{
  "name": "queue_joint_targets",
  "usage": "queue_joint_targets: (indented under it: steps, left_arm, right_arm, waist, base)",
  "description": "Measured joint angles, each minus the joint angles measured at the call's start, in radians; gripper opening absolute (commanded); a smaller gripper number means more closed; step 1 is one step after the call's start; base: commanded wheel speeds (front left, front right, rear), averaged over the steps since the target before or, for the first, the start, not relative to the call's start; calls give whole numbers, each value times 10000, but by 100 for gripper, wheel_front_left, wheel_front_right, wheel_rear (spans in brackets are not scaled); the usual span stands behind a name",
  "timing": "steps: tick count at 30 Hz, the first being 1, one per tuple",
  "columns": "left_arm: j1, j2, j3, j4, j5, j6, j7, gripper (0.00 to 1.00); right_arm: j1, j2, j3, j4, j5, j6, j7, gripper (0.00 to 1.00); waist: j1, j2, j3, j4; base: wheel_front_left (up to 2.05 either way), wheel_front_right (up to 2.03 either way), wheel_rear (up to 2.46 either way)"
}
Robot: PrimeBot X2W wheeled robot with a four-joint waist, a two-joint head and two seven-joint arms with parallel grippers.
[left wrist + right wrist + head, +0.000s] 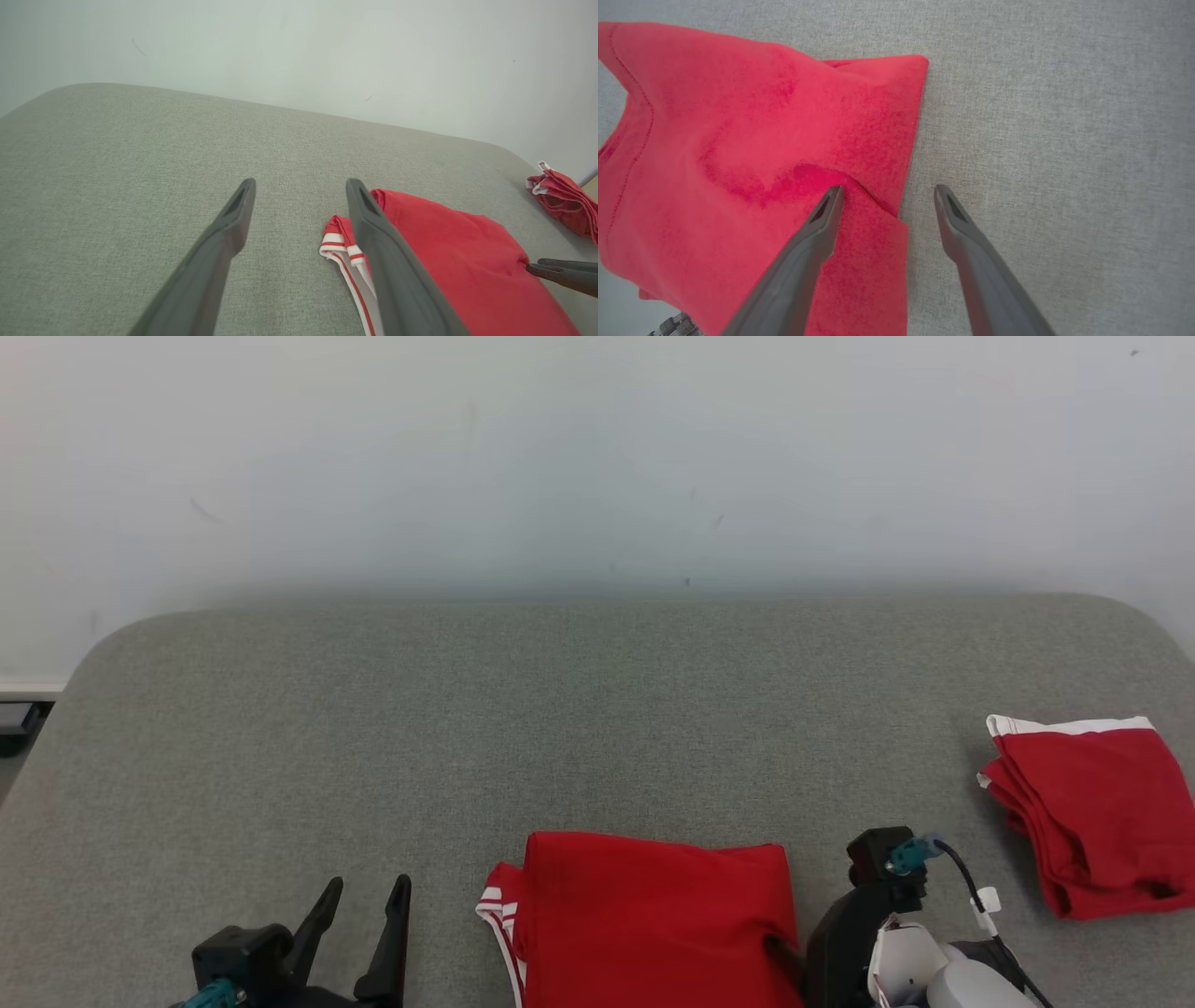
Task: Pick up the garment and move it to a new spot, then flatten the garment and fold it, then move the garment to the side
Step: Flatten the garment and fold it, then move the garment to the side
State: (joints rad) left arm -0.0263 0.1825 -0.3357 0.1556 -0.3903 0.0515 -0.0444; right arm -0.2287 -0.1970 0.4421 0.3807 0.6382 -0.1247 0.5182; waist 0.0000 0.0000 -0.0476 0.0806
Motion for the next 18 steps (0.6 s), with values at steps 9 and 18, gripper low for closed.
queue_joint_targets:
  steps: [9,18]
  left_arm:
    - [-41,-19,-17,-4,-2,-2,13,100]
    - [-41,-33,-25,29,-2,0,56,100]
  right_arm:
    - [377,564,-577,46,-683,0,861,100]
    - [564,750,-1521,-12,-1513,0,1365,100]
  waist:
    - [0,0,197,223]
    - [0,0,242,306]
  base:
    - [0,0,0]
    - [0,0,0]
